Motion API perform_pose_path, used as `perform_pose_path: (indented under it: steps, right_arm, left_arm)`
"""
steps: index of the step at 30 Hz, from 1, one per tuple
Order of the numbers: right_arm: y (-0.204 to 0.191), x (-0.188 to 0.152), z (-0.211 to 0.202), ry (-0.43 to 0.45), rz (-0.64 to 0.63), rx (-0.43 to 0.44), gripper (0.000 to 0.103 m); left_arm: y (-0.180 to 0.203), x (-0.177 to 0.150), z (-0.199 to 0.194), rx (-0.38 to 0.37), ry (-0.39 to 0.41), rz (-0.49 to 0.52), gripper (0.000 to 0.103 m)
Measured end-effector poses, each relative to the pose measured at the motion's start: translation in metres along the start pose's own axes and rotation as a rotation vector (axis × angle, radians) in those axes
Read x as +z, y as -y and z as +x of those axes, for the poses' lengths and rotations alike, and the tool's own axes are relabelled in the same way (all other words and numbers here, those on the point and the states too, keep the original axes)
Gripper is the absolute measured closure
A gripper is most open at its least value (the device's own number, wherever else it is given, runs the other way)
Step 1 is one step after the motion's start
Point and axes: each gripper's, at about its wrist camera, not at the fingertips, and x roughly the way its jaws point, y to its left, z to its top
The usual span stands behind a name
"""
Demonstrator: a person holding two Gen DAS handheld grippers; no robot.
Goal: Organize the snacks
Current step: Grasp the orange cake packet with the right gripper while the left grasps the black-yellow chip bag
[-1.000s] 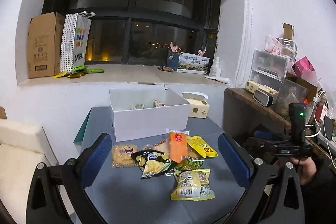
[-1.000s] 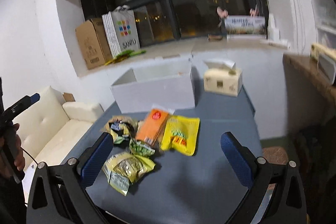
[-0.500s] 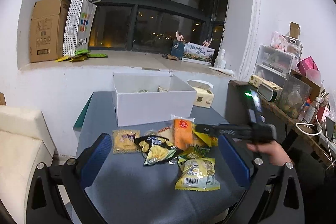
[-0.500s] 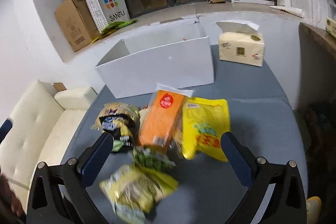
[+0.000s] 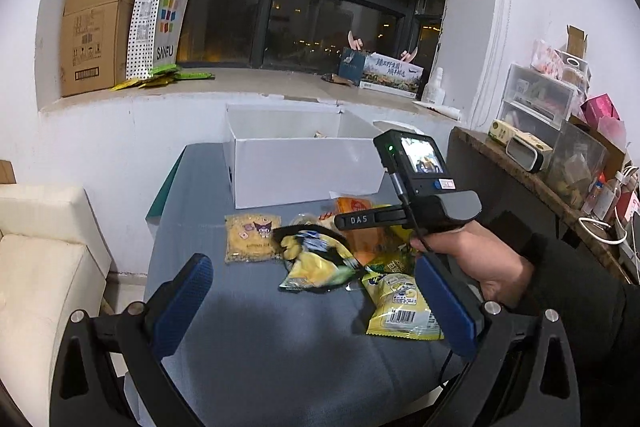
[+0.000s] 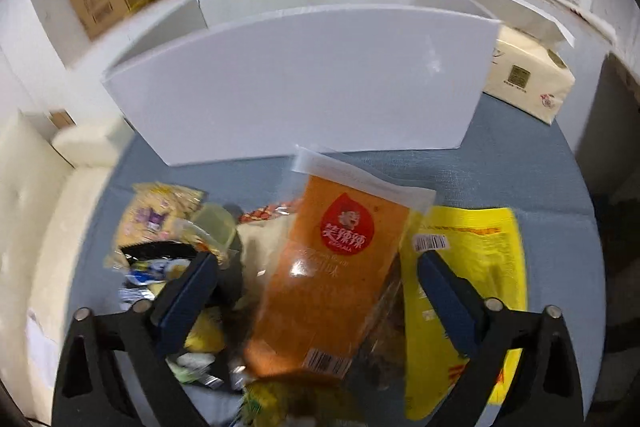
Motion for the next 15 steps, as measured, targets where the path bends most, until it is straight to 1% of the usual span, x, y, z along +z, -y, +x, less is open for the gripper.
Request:
perform_pose_path:
  steps: [3,4,5,7,9,11,15]
  right_arm:
    - [-0.001,-0.002,0.000,0.004,-0.013,0.010,0.033]
    - [-0.001,-0.003,-0.004,0.017,-0.019,0.017,0.039]
    - [0.001,-0.003,-0.007,0.032,-0.014,0.035,0.042]
    - [0.008,-0.003,-0.016,0.076,0.002,0.077,0.044]
    - [0.013,-0.001,-0.024,0.103,0.013,0.095,0.045]
    - [0.020,0.001,-0.042,0.172,0.019,0.121,0.045]
    - [0.033,0.009,-0.081,0.278,0.043,0.154,0.046]
  left_arm:
    - [-0.001,-0.002,0.002,0.000,-0.008,0.000,0.000]
    - [-0.001,-0.002,0.003,0.001,-0.009,-0.002,0.000]
    - [-0.001,-0.002,0.004,-0.002,-0.011,-0.003,0.000]
    - [-0.001,-0.003,0.006,-0.008,-0.016,-0.006,0.000]
    - [0.001,-0.004,0.010,-0.006,-0.026,-0.002,0.000]
    - [0.004,-0.005,0.016,-0.010,-0.042,0.002,0.000]
    - [0.007,-0.006,0.042,-0.009,-0.111,0.017,0.000]
